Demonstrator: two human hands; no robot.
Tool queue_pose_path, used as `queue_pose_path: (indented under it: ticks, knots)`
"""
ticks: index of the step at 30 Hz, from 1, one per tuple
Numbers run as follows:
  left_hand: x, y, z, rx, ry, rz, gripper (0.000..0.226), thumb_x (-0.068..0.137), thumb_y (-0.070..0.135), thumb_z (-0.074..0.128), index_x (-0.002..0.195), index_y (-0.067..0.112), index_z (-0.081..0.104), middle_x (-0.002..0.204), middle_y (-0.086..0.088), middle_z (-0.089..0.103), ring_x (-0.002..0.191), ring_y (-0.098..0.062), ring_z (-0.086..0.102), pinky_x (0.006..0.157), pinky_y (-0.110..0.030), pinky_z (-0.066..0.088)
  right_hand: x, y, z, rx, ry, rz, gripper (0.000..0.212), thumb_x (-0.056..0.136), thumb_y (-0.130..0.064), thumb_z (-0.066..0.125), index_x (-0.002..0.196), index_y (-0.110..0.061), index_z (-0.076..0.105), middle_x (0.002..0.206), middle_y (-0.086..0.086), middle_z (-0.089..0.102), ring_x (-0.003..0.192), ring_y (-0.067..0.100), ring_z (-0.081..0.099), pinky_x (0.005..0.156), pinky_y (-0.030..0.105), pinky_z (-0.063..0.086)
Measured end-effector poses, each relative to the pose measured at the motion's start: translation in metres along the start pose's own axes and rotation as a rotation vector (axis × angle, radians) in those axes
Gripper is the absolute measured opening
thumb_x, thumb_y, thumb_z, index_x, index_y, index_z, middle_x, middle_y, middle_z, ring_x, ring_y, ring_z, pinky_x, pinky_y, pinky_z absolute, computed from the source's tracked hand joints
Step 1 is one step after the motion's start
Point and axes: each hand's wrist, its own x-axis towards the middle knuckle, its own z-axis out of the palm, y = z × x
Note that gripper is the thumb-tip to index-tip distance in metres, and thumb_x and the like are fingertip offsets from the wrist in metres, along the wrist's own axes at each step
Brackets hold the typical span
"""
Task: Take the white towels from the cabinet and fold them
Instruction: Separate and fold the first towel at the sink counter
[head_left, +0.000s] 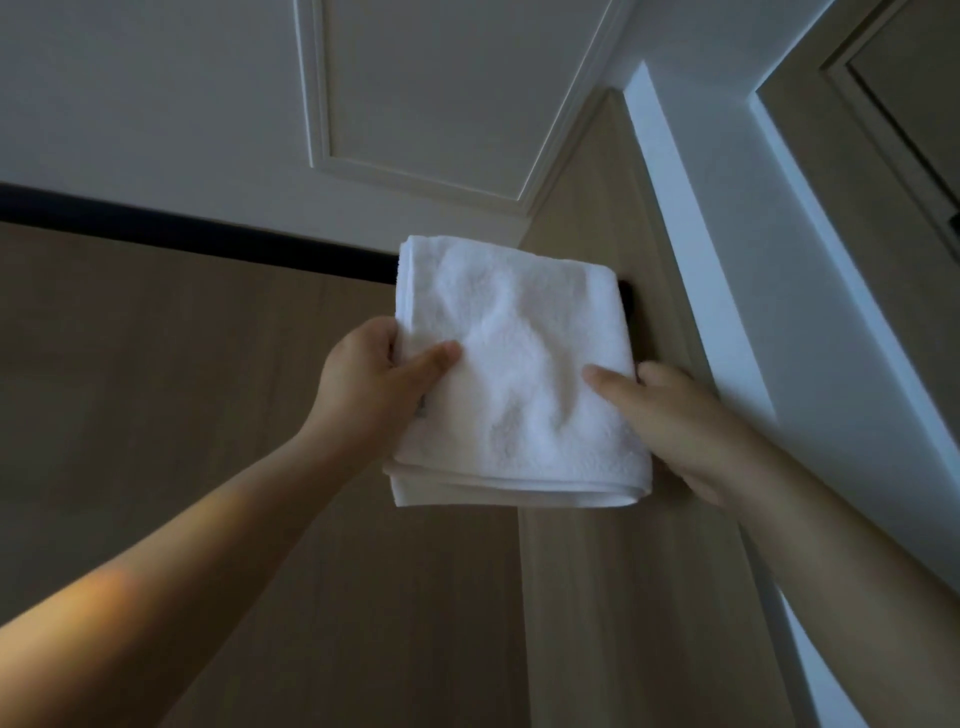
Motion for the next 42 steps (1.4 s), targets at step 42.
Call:
queue_pose_path:
  ticks: [42]
  knots:
    - [-0.018, -0.005, -0.03, -0.599, -0.405, -0.447, 0.025, 0.091, 0.027, 0.061, 0.106, 0.007, 0.066, 0.102, -0.007, 0.075, 0.097, -0.022, 0.072, 0.086, -0.041, 0.056, 0.012, 0.033, 0.028, 0.324, 0.036, -0.103, 0.038, 0.09, -0.047, 0.065, 0.115, -0.018, 0.064, 0.107, 0.001, 0.072, 0.098, 0.019, 0.069, 0.092, 0.045, 0.055]
